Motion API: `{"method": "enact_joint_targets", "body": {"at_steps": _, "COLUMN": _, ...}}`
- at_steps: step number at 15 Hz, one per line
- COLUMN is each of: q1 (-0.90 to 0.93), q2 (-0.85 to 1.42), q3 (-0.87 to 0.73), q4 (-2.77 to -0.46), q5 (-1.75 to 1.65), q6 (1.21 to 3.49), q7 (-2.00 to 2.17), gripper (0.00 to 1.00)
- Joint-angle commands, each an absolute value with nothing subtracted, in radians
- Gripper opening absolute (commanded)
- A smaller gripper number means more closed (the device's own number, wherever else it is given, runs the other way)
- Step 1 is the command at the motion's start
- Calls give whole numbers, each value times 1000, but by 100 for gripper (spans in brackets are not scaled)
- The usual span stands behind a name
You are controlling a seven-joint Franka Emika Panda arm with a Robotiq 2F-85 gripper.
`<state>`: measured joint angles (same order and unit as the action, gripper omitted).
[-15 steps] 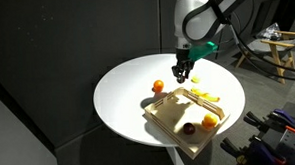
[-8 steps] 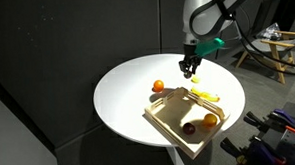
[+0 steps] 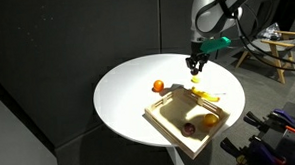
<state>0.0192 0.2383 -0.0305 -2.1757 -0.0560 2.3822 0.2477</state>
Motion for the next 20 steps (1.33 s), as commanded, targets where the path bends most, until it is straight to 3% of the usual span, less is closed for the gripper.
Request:
{"method": "enact_joint_targets", "body": {"at_steps": 1, "q1": -1, "q2": 251, "q3": -36, "q4": -2169, "q5": -9, "q6": 2361, "q7": 219, "gripper": 23}}
{"method": "enact_joint_targets", "body": {"at_steps": 18, "q1": -5, "q2": 288, "q3": -63, "q4": -2174, "q5": -9, "q6": 2381, "q7": 245, "gripper": 23}}
{"method": "enact_joint_targets", "body": {"at_steps": 19, "q1": -5, "q2": 289, "q3": -63, "q4": -2174, "q5": -9, "q6": 2381, "q7": 245, "gripper": 48}}
{"method": "enact_joint_targets", "body": {"at_steps": 20, "q1": -5, "q2": 290, "q3": -63, "q4": -2174, "q5": -9, "q6": 2381, "q7": 245, "gripper": 48}}
